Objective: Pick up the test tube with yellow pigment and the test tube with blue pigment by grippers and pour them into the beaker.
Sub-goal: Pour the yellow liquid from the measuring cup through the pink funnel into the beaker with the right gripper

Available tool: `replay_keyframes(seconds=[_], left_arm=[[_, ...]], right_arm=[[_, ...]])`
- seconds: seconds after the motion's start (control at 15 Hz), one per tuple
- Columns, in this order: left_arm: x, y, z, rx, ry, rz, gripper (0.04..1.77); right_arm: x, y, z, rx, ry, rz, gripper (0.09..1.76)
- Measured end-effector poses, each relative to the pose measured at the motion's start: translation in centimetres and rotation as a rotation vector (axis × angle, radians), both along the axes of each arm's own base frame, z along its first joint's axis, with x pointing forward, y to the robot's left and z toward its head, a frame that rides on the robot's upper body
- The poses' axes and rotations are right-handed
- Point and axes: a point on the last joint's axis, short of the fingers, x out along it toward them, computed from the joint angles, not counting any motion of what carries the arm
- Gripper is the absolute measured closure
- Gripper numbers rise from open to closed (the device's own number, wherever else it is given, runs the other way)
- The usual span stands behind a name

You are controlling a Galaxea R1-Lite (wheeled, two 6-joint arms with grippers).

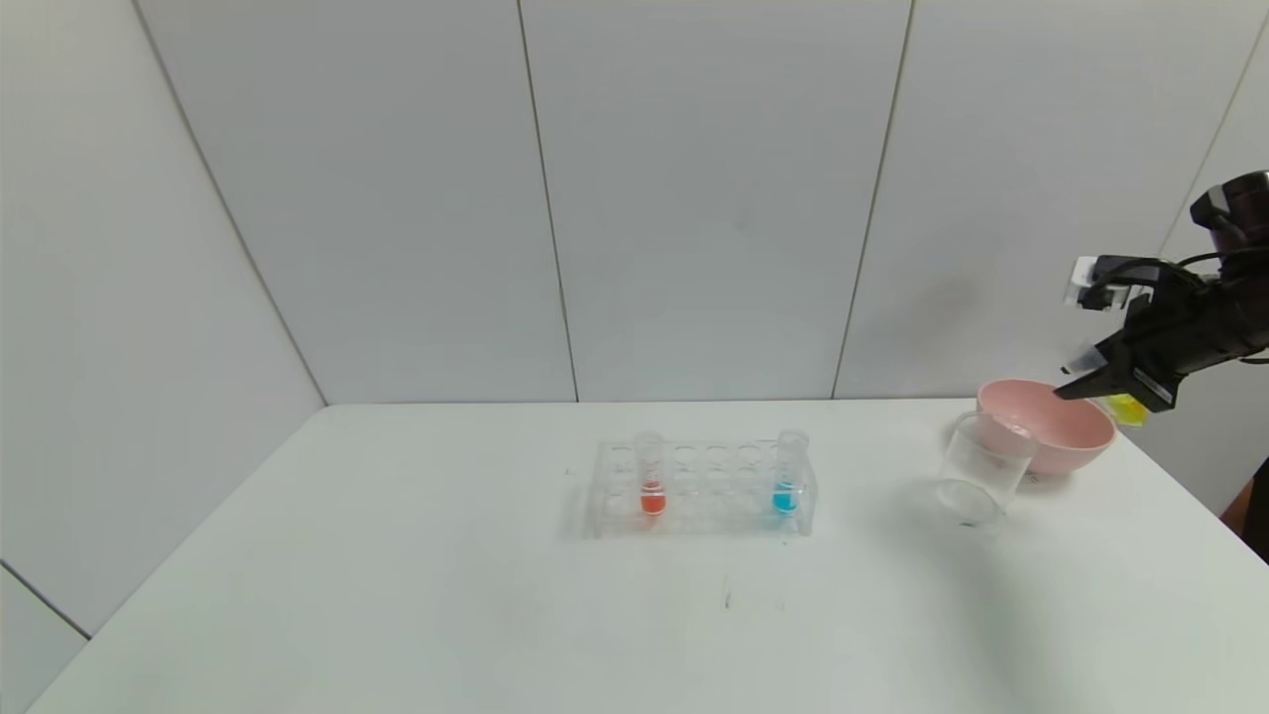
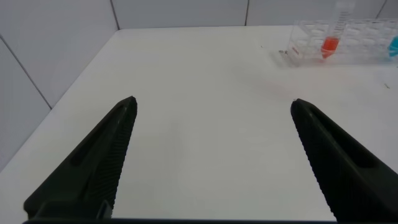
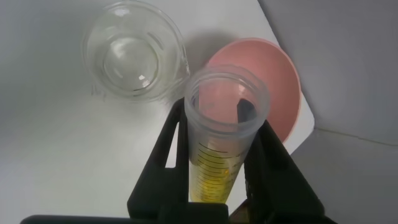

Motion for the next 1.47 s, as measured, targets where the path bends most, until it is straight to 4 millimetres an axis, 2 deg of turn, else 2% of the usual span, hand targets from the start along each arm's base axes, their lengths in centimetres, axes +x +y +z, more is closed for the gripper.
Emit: replay_keyframes(seconds=[0.13, 0.6, 1.47], left_arm=[[0.0, 0.0, 0.0, 0.000, 0.000, 0.000, 0.05], [0.0, 0.0, 0.0, 0.000, 0.000, 0.000, 0.05], [0.0, 0.0, 0.0, 0.000, 0.000, 0.000, 0.05]], right_arm=[[0.3, 0.4, -0.2, -0.075, 0.010, 0.004, 1.28], [0.8, 1.6, -0.6, -0.150, 0.016, 0.058, 1.28], [0.3, 5.4, -1.1, -0.341, 0.133, 0.082, 1.28]])
